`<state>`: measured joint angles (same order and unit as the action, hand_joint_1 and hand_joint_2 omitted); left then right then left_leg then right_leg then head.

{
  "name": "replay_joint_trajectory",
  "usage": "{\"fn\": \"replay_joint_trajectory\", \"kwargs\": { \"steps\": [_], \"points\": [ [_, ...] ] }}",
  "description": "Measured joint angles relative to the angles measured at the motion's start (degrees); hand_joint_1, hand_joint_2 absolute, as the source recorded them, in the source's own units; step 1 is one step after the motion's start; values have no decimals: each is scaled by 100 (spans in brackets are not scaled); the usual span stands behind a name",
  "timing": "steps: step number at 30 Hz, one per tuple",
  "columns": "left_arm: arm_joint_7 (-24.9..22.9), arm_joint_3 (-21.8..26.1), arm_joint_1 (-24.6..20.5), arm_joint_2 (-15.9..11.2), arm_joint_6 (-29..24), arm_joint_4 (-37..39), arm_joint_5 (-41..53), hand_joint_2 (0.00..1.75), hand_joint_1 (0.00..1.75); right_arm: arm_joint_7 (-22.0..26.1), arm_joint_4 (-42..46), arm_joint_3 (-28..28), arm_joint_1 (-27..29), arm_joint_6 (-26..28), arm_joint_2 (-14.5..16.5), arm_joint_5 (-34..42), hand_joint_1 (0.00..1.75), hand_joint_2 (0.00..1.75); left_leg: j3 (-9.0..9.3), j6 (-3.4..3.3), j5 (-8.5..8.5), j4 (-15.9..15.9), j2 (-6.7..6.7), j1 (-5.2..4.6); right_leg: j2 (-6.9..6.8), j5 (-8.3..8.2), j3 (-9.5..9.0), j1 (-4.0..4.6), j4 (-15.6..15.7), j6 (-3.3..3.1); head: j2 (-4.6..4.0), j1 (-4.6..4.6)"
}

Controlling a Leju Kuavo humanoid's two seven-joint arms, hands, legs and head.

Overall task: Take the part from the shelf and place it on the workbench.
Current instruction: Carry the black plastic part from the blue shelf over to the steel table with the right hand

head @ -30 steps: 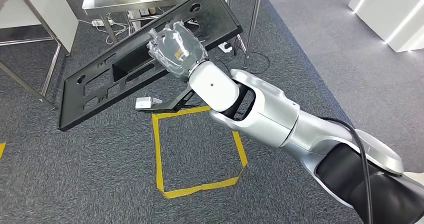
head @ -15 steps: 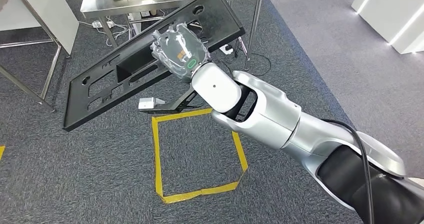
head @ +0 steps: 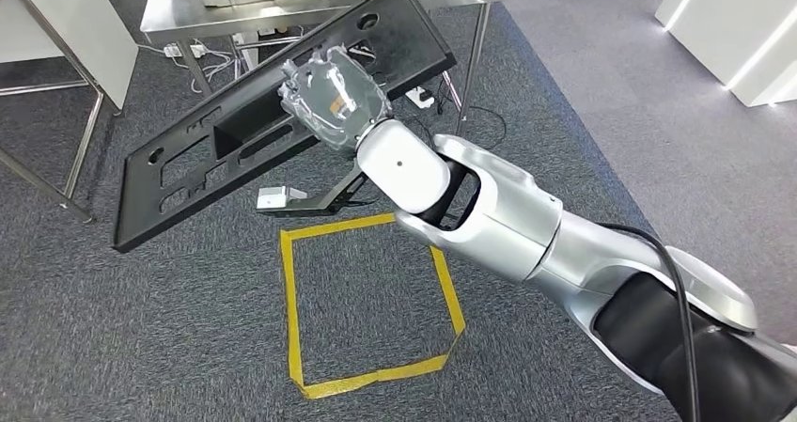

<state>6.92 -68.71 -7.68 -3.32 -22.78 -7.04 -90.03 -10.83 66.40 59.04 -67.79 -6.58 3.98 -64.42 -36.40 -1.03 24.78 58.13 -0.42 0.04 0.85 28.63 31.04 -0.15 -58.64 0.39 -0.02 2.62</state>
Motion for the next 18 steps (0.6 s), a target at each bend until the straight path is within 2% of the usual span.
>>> {"fn": "replay_joint_trajectory", "kwargs": {
  "steps": [2,3,5,6,7,8,10,11,12,16,18],
  "points": [
    [1,-1,7,-1,2,0,-1,175,0,8,1,0,-10,-2,0,-1,175,175,111,-76,37,-43,6,20,-16,100,110,3,-253,37,0,-21],
    [1,-1,10,-2,2,0,-1,175,0,11,1,0,-16,-3,0,-1,175,175,160,-103,58,-57,8,25,-26,204,281,1,-547,45,0,-29],
    [1,-2,4,-6,3,0,-1,175,0,14,-2,0,-12,-5,-1,-1,175,175,226,-142,120,-57,11,23,-36,444,771,0,-1292,60,-1,-40],
    [1,-3,2,-7,4,0,-1,175,0,15,-7,0,4,-8,-2,-1,175,175,264,-147,155,-57,7,22,-38,486,988,-3,-1547,66,-1,-42],
    [1,-4,3,-8,4,0,-1,175,0,16,-11,1,19,-11,-3,-1,175,175,312,-149,194,-56,3,22,-39,427,1115,-5,-1614,70,-1,-45],
    [-2,-4,7,-9,4,0,-1,175,0,19,-15,3,30,-13,-4,-1,175,175,374,-143,239,-55,-2,22,-40,244,1129,-6,-1464,68,-1,-48],
    [-7,-5,24,-8,4,0,-1,175,0,22,-19,7,34,-14,-4,-1,175,175,495,-112,341,-53,-8,23,-49,-318,922,-4,-750,43,-1,-51],
    [-10,-5,21,-8,5,0,-1,175,0,23,-22,9,25,-14,-4,-1,175,175,533,-87,383,-43,-10,20,-54,-486,832,6,-392,25,-1,-47],
    [-12,-6,12,-8,7,0,-1,175,0,25,-25,13,18,-16,0,-1,175,175,537,-55,414,-39,-11,18,-62,-590,771,18,-175,-5,0,-49],
    [-20,-9,3,-8,16,0,7,175,0,37,-37,26,16,-24,14,1,175,175,539,74,513,36,4,10,-57,-573,712,34,-26,-148,0,-45],
    [-22,-9,-4,-5,18,0,10,175,0,38,-38,28,4,-26,16,1,175,175,384,112,676,347,12,22,-50,-553,648,19,-8,-202,-1,-32]
  ]
}}
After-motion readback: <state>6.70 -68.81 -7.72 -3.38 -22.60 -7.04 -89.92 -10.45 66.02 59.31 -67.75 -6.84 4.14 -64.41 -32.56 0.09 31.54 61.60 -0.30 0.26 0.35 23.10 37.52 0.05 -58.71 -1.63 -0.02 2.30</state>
